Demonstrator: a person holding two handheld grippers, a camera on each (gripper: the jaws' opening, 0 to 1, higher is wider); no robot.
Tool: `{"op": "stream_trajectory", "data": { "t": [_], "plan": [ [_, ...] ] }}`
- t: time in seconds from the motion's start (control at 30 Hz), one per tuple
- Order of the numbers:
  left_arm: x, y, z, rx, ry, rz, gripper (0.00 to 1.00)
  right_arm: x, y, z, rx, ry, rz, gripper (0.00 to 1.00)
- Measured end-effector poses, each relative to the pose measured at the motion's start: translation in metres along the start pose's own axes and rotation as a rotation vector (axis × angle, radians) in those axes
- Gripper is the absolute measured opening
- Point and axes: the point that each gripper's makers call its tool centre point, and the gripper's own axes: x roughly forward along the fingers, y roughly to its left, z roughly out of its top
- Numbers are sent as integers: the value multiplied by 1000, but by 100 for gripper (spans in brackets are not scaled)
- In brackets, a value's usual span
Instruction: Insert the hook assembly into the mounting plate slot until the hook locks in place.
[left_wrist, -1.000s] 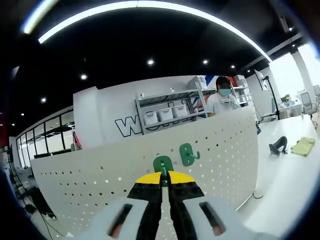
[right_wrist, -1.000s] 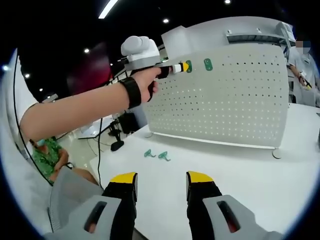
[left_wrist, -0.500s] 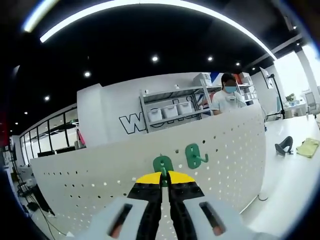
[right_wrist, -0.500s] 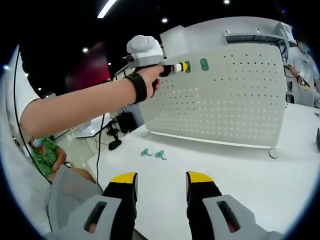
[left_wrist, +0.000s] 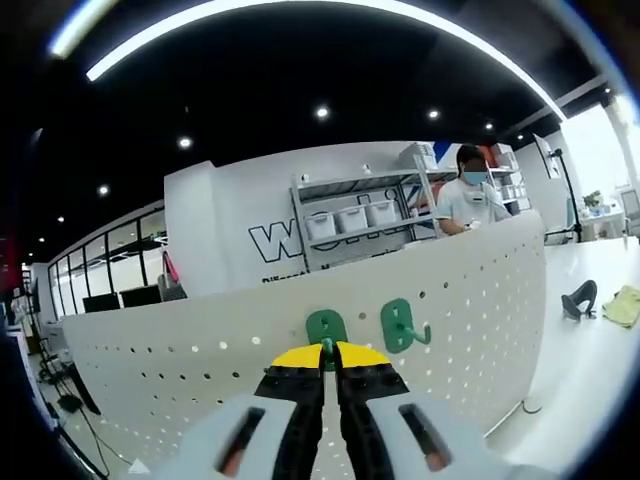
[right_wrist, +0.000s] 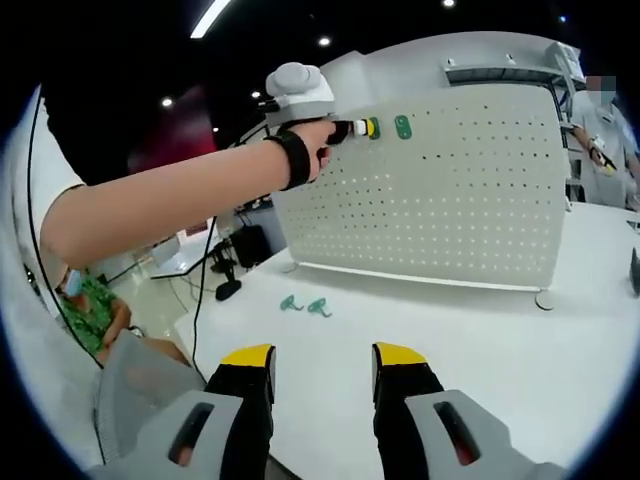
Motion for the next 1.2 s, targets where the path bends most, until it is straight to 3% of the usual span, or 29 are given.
{"op": "stream_trajectory", "data": {
  "t": [0.53,1.2],
  "plan": [
    [3,-1,-6,-20,39,-10,4,3,-2,2,9,-11,-14,38],
    [10,-3,3,-26,29,-34,4,3,4,-2,10,3,-4,38]
  ]
}}
